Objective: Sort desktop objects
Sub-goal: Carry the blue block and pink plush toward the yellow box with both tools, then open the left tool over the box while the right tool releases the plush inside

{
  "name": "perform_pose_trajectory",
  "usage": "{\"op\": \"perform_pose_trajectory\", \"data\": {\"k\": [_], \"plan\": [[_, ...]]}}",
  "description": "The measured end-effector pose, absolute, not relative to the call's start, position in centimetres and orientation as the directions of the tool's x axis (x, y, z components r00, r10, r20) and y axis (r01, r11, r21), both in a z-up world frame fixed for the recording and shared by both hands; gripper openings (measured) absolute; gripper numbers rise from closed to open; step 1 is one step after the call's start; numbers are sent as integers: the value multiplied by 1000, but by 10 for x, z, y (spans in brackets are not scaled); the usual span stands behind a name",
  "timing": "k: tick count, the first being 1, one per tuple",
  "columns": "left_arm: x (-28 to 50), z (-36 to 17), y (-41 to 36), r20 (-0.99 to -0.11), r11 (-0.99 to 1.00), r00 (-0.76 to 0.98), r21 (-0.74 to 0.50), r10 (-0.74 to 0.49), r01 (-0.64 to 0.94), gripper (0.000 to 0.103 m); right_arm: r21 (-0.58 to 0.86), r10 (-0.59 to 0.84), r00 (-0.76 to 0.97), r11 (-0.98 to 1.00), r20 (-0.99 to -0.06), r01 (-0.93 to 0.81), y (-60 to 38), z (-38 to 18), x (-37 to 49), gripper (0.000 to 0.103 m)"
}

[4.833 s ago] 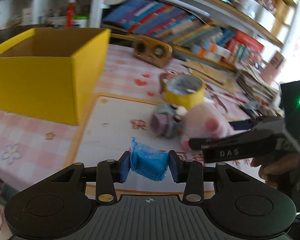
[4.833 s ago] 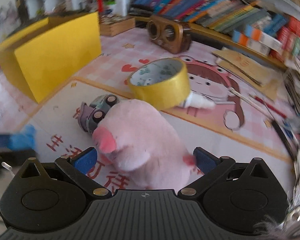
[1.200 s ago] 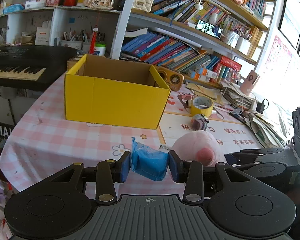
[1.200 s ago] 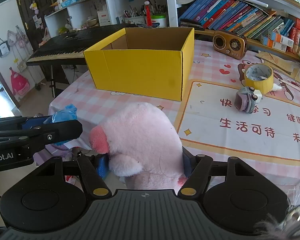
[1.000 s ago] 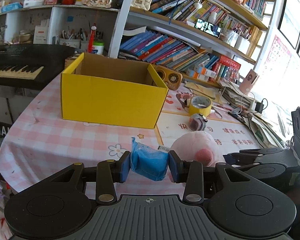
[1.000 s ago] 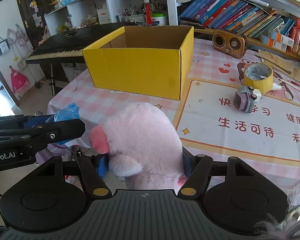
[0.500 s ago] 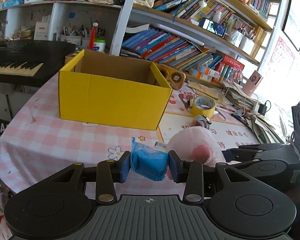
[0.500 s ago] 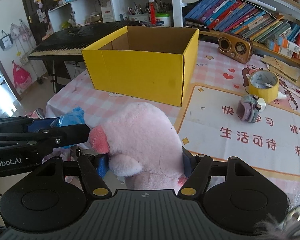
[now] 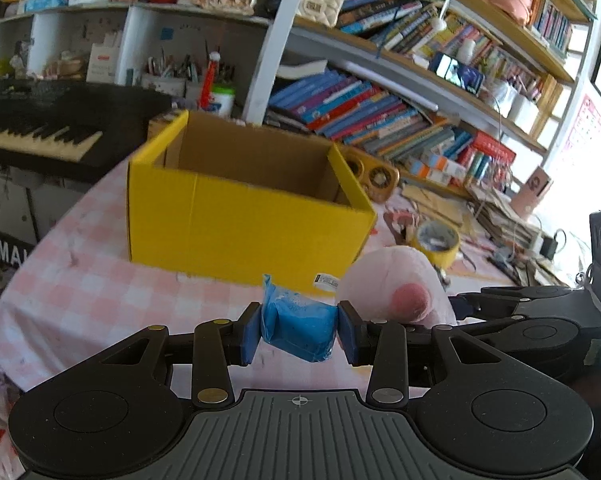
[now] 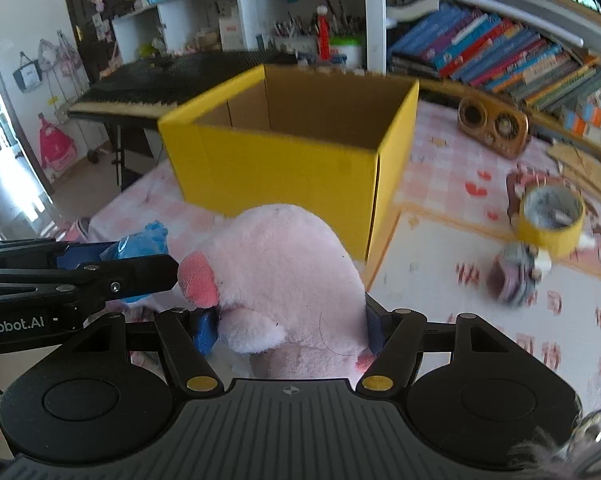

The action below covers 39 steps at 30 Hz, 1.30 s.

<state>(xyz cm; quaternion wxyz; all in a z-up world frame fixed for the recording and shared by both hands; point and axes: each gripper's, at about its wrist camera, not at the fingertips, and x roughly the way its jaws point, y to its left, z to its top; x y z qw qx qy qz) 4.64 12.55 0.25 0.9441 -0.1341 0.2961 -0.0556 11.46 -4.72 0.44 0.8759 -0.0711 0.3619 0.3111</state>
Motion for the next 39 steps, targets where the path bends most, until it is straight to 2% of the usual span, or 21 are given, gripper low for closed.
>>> {"op": "perform_pose_trajectory", "data": {"k": [13,20,24,30,35,39], "plan": [[114,52,132,-437,964,890,-267,-132,12,39,136,597,594,758,-539,-638,-37,63,195,65],[167,66,141,-424,978,903,-207,-62,-31,39,249,641,545,741,-541,-624,-20,73,268,65],[202,58,145,-468,986,883,-162,-35,-46,39,199,612,526,743,-590,-639,1,60,305,65],[245,30,146,-575,993,818,-102,-10,-59,39,7,517,515,710,-683,-704,33,23,343,65],[270,9,150,-658,994,753,-85,-3,-70,39,-79,457,412,589,-789,-804,55,-6,366,66],[285,-4,152,-703,995,711,-64,5,-70,39,-206,388,426,494,-817,-845,71,-20,369,66]]}}
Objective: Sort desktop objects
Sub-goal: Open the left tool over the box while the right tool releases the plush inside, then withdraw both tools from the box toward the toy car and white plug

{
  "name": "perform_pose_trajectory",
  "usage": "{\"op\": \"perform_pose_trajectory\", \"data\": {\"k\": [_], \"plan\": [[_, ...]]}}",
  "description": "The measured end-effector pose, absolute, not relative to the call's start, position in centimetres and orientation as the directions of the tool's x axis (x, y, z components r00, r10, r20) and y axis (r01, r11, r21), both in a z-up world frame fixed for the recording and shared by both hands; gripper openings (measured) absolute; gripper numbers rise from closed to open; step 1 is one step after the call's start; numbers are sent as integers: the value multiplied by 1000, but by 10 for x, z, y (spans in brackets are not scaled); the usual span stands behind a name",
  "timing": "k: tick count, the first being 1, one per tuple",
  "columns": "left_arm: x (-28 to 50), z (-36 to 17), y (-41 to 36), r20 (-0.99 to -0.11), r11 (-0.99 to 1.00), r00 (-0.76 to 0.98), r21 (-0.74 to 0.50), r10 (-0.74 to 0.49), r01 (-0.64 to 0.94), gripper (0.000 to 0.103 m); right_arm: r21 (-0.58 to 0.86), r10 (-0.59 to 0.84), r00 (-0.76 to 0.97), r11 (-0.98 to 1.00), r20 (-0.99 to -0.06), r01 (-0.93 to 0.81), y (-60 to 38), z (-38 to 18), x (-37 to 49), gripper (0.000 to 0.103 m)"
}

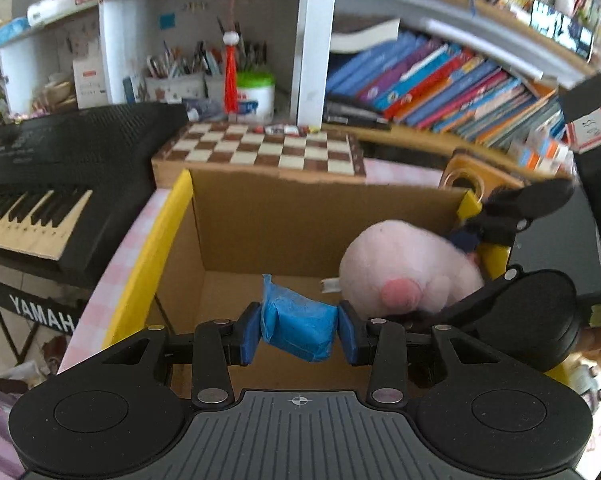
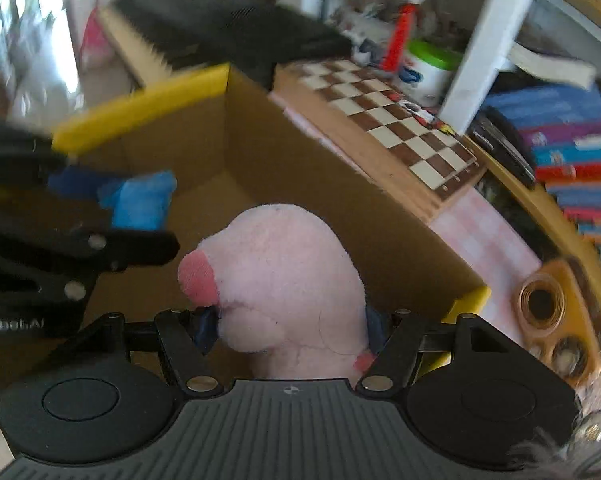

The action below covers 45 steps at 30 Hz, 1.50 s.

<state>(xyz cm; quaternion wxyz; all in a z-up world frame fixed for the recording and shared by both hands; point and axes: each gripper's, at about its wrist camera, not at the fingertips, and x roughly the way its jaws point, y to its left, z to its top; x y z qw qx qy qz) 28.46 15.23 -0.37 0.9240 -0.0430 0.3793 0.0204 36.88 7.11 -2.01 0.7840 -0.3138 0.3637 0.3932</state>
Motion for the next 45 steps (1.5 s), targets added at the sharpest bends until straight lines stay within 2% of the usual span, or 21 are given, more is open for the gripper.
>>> {"op": "perform_pose_trajectory", "data": {"k": [6,9,11,14,20,21,23,26,34,40,45], "plan": [[292,-9,152,-723,996,691,-56,8,-70,41,-253,353,386,368,-852,-895,85,-26,370,68],[292,-8,152,-730,994,683,-52,24,-91,56,-281,345,393,332,-853,-901,89,-28,367,70],[291,-5,154,-729,990,681,-37,66,-135,72,-286,359,398,327,-844,-901,88,-27,366,76],[287,-1,156,-707,989,703,-36,75,-141,75,-274,388,414,367,-824,-889,82,-20,364,84],[267,18,154,-621,987,778,-40,95,-153,77,-260,469,483,462,-740,-848,59,5,347,84],[261,23,154,-602,986,793,-51,94,-156,79,-258,479,504,490,-719,-833,52,12,342,84],[250,31,154,-559,985,825,-79,82,-151,92,-249,500,542,538,-676,-806,38,24,332,84],[232,42,153,-484,984,872,-111,69,-139,99,-231,526,587,592,-616,-772,19,40,316,85],[186,56,151,-363,976,932,-197,11,-89,103,-156,504,692,740,-517,-655,-28,62,274,87],[154,55,148,-331,971,943,-229,-6,-74,103,-89,457,756,827,-469,-555,-57,61,245,88],[133,47,145,-351,968,936,-236,-7,-81,103,-65,395,804,881,-443,-469,-75,53,216,88]]}}
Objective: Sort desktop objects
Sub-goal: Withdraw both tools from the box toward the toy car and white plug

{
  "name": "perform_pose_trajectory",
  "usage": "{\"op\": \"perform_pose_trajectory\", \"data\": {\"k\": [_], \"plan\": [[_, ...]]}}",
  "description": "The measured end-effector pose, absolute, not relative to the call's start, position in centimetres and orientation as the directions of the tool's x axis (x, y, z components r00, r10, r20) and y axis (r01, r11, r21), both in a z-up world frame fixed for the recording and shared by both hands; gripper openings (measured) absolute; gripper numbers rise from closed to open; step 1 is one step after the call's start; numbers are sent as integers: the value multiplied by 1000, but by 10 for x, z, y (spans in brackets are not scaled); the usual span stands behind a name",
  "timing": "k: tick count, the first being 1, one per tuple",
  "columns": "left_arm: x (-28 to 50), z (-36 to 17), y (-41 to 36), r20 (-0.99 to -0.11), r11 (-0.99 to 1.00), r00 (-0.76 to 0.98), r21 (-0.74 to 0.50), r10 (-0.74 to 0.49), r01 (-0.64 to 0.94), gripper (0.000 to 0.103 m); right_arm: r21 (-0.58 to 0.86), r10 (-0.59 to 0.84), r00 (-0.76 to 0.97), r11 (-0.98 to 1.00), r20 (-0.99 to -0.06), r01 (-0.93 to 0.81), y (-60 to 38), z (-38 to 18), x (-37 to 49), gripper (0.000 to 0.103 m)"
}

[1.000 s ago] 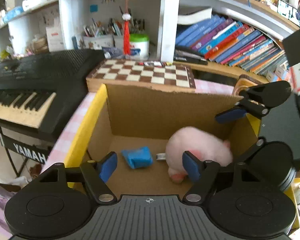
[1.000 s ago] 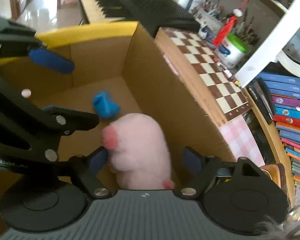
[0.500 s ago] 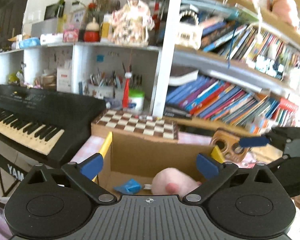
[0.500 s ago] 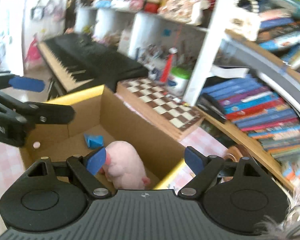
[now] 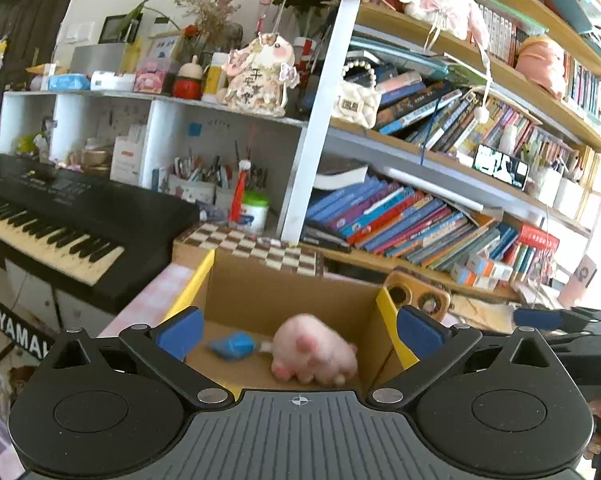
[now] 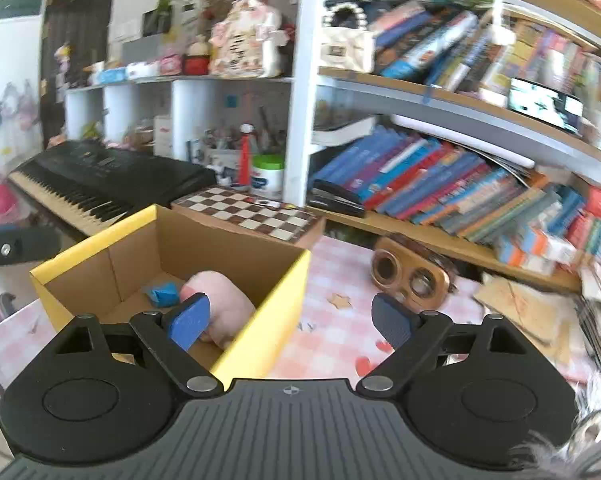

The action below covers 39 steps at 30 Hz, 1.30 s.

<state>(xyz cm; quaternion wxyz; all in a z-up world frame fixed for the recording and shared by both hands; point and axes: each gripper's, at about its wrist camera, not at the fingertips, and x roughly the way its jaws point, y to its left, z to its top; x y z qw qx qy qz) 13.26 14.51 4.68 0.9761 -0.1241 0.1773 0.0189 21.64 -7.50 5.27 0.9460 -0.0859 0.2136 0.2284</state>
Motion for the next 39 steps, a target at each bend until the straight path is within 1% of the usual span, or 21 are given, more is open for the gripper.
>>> {"op": "perform_pose_trajectory", "data": {"k": [3,8,15,21,26,31,36,39], "plan": [[120,41,143,-369,964,930,-249,-4,-95,103,-55,358,831,906,-425,-419,-83,47,193,92],[95,36,140,-380,961,925,-246,22,-123,103,-46,315,844,928,-435,-370,-91,36,156,93],[60,25,131,-376,965,925,-258,-49,-54,103,-28,265,845,949,-464,-313,-101,23,113,93],[39,16,117,-409,966,912,-248,-41,-68,103,-5,228,845,965,-484,-263,-109,13,84,95],[23,11,107,-413,966,907,-256,-83,-28,103,-16,211,840,968,-501,-252,-109,6,62,97],[12,10,96,-415,971,903,-237,-110,9,103,-22,211,845,967,-491,-254,-109,6,43,100],[7,7,94,-441,969,891,-248,-113,1,103,-9,197,834,972,-516,-235,-112,4,37,100],[4,6,91,-450,972,886,-234,-110,2,103,1,184,828,976,-529,-216,-115,2,34,100]]}}
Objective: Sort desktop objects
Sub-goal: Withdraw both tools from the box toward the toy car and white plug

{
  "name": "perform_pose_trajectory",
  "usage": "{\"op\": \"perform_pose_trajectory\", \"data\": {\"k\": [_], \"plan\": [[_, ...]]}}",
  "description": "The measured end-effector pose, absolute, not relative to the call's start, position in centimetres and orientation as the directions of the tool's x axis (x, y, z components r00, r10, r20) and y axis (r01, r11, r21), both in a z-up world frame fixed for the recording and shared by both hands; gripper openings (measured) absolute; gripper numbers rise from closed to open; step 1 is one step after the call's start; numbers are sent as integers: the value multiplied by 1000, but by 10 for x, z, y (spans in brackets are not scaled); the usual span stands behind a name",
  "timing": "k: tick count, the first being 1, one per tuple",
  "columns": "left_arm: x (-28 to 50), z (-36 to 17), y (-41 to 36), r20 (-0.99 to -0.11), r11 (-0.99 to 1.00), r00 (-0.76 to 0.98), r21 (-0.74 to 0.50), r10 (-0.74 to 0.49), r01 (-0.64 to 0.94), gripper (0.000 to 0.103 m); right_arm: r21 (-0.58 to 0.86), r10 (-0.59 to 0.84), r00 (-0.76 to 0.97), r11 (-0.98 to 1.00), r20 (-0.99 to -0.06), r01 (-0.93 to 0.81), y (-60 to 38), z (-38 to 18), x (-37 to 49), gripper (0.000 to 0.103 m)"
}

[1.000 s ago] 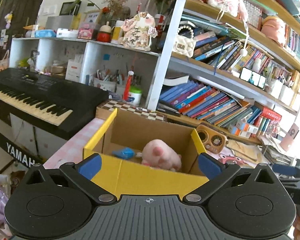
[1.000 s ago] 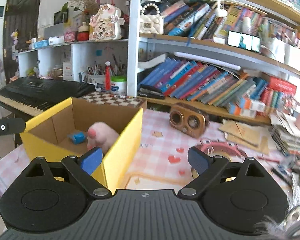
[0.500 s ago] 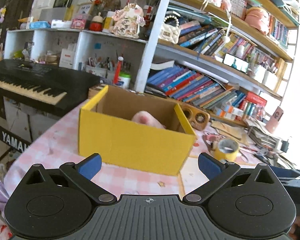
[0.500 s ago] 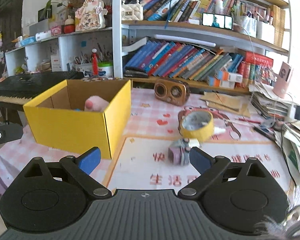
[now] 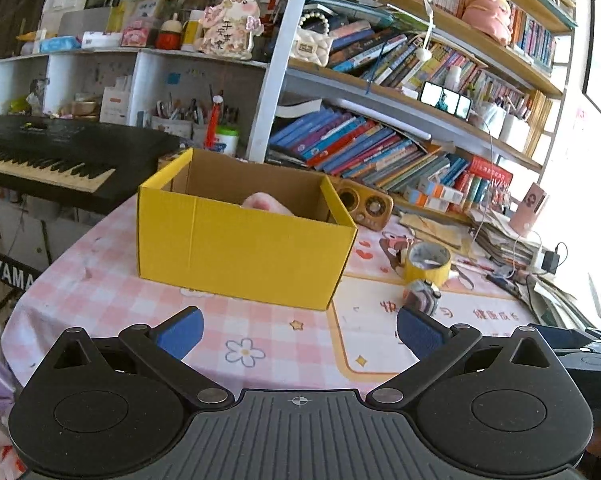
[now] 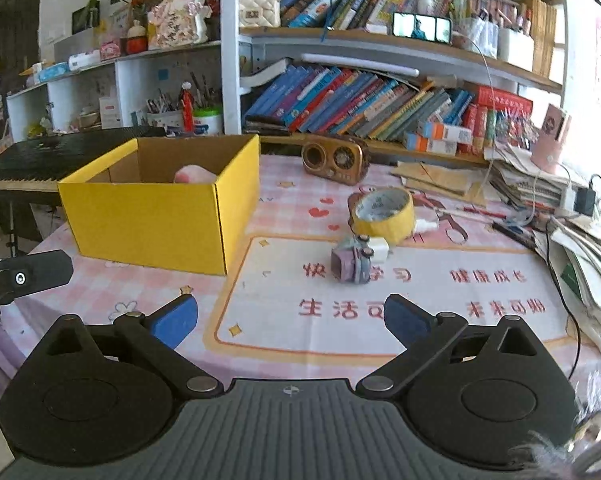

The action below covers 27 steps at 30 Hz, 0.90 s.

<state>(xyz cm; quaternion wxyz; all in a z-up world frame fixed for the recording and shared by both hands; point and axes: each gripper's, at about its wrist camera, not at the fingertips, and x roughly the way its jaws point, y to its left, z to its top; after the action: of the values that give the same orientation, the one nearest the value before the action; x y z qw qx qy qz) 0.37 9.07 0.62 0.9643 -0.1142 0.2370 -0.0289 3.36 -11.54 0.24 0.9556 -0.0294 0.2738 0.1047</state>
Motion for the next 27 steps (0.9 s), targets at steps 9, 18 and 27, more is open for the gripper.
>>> {"op": "perform_pose_trajectory", "data": {"k": [9,18,27], "plan": [[0,5,82,-507,977,849,-206,-146,45,103,1,154,816,983,-558,-185,-122,-2,23,101],[6,0,66,-545,982,821,-160,-172,100,103,-15,127,810,986,-573,-166,-129,-4,18,101],[22,-6,48,-582,973,780,-150,-230,175,103,-5,79,800,995,-595,-102,-147,-9,23,101]]}}
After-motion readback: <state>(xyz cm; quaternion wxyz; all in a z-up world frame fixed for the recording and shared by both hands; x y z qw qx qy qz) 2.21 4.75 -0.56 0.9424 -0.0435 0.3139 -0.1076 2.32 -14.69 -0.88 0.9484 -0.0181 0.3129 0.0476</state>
